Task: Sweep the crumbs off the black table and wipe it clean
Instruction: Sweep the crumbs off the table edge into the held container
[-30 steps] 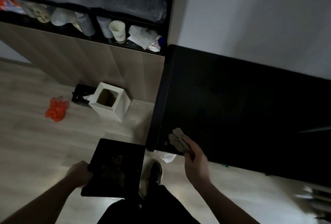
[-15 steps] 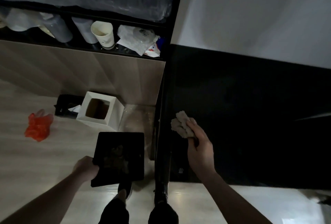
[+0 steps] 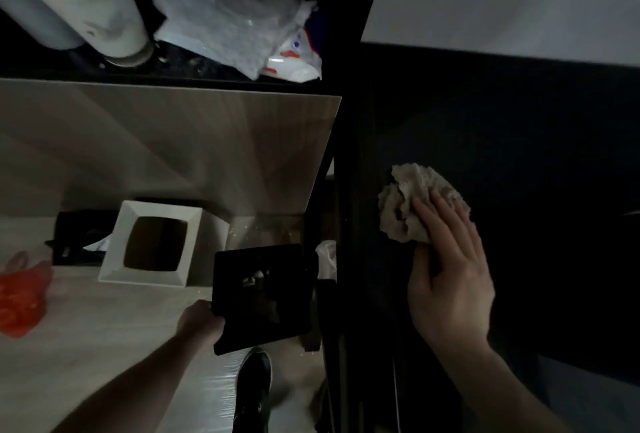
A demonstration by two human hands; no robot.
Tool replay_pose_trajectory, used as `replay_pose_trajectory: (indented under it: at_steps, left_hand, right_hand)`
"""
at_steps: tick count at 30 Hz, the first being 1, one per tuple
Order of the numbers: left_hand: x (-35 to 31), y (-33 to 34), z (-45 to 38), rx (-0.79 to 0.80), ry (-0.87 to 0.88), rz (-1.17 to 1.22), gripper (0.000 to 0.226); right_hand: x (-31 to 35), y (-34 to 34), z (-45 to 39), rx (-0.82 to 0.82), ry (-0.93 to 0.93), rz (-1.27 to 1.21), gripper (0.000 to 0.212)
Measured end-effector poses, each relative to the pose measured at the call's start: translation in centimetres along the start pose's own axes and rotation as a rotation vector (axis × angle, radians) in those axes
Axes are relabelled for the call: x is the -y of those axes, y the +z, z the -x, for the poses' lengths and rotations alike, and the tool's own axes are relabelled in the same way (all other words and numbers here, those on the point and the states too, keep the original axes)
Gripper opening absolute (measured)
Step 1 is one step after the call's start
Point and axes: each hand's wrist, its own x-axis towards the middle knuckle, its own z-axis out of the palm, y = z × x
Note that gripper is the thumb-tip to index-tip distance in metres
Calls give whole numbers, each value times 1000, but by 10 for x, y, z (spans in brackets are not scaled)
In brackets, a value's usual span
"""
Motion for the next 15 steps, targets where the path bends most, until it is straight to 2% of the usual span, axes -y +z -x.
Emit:
replay_pose_trajectory:
  at_steps: [7, 15]
  left_hand:
    - [-25, 34, -70, -22, -30, 56, 28]
    - [-24, 58, -108, 36, -73, 138, 35]
  right_hand:
    - [0, 5, 0, -37, 11, 11, 54]
    - [-3, 9, 1, -62, -27, 13, 57]
